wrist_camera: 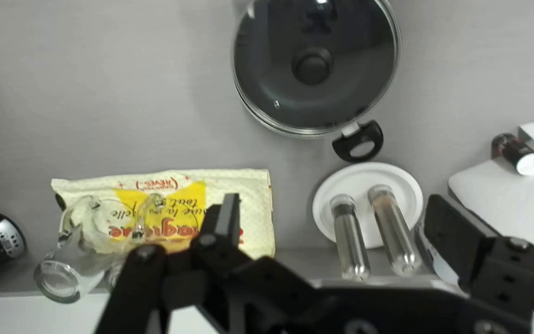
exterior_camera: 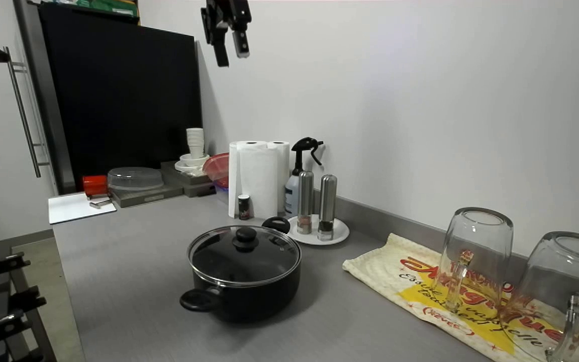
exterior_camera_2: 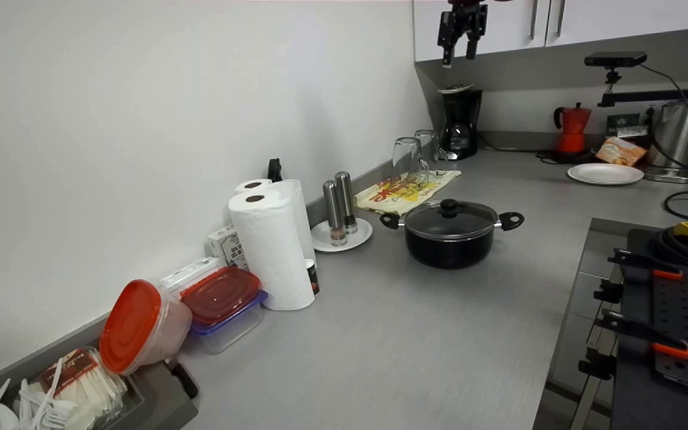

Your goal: Take the lid off of the pot

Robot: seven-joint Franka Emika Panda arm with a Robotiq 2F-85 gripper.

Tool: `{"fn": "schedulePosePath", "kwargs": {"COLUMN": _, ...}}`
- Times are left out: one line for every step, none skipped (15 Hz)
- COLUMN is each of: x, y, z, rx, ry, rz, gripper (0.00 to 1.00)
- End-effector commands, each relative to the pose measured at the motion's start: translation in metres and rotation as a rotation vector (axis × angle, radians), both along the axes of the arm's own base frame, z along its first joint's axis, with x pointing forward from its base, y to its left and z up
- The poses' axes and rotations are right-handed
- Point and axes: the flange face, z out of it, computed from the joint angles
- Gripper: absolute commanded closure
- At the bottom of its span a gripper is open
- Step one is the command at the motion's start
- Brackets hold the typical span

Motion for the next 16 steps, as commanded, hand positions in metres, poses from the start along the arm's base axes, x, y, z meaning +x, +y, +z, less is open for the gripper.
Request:
{"fn": "schedulePosePath", "kwargs": {"x": 0.050, "y": 0.013, "z": 0.025, "rx": 0.072, "ry": -0.116, "rz": -0.010, "gripper": 0.00}}
{"fn": "schedulePosePath", "kwargs": {"x": 0.060, "y": 0.016, "z": 0.021, "rx": 0.093, "ry": -0.130, "rz": -0.013, "gripper": 0.00}}
{"fn": "schedulePosePath", "kwargs": {"x": 0.069, "y": 0.018, "z": 0.007, "rx": 0.116, "ry": -0.125, "rz": -0.022, "gripper": 0.00}}
{"fn": "schedulePosePath", "kwargs": {"x": 0.075, "y": 0.021, "z": -0.009, "rx": 0.134, "ry": -0.115, "rz": -0.026, "gripper": 0.00}}
{"fn": "schedulePosePath", "kwargs": {"x": 0.079, "y": 0.023, "z": -0.026, "rx": 0.147, "ry": -0.099, "rz": -0.028, "gripper": 0.00}}
{"fn": "schedulePosePath", "kwargs": {"x": 0.082, "y": 0.026, "z": -0.045, "rx": 0.155, "ry": -0.079, "rz": -0.027, "gripper": 0.00}}
{"fn": "schedulePosePath", "kwargs": {"x": 0.083, "y": 0.026, "z": -0.065, "rx": 0.158, "ry": -0.054, "rz": -0.027, "gripper": 0.00}}
{"fn": "schedulePosePath", "kwargs": {"x": 0.084, "y": 0.026, "z": -0.083, "rx": 0.164, "ry": -0.028, "rz": -0.029, "gripper": 0.00}}
{"fn": "schedulePosePath", "kwargs": {"x": 0.083, "y": 0.026, "z": -0.102, "rx": 0.165, "ry": 0.002, "rz": -0.032, "gripper": 0.00}}
{"fn": "schedulePosePath", "kwargs": {"x": 0.080, "y": 0.023, "z": -0.119, "rx": 0.158, "ry": 0.033, "rz": -0.035, "gripper": 0.00}}
{"fn": "schedulePosePath", "kwargs": {"x": 0.078, "y": 0.020, "z": -0.134, "rx": 0.160, "ry": 0.059, "rz": -0.042, "gripper": 0.00}}
{"fn": "schedulePosePath", "kwargs": {"x": 0.075, "y": 0.015, "z": -0.146, "rx": 0.161, "ry": 0.083, "rz": -0.053, "gripper": 0.00}}
{"fn": "schedulePosePath", "kwargs": {"x": 0.073, "y": 0.010, "z": -0.156, "rx": 0.161, "ry": 0.102, "rz": -0.063, "gripper": 0.00}}
{"fn": "schedulePosePath", "kwargs": {"x": 0.071, "y": 0.004, "z": -0.166, "rx": 0.159, "ry": 0.121, "rz": -0.075, "gripper": 0.00}}
{"fn": "schedulePosePath", "kwargs": {"x": 0.069, "y": -0.002, "z": -0.174, "rx": 0.157, "ry": 0.137, "rz": -0.087, "gripper": 0.00}}
{"fn": "schedulePosePath", "kwargs": {"x": 0.067, "y": -0.006, "z": -0.182, "rx": 0.158, "ry": 0.150, "rz": -0.098, "gripper": 0.00}}
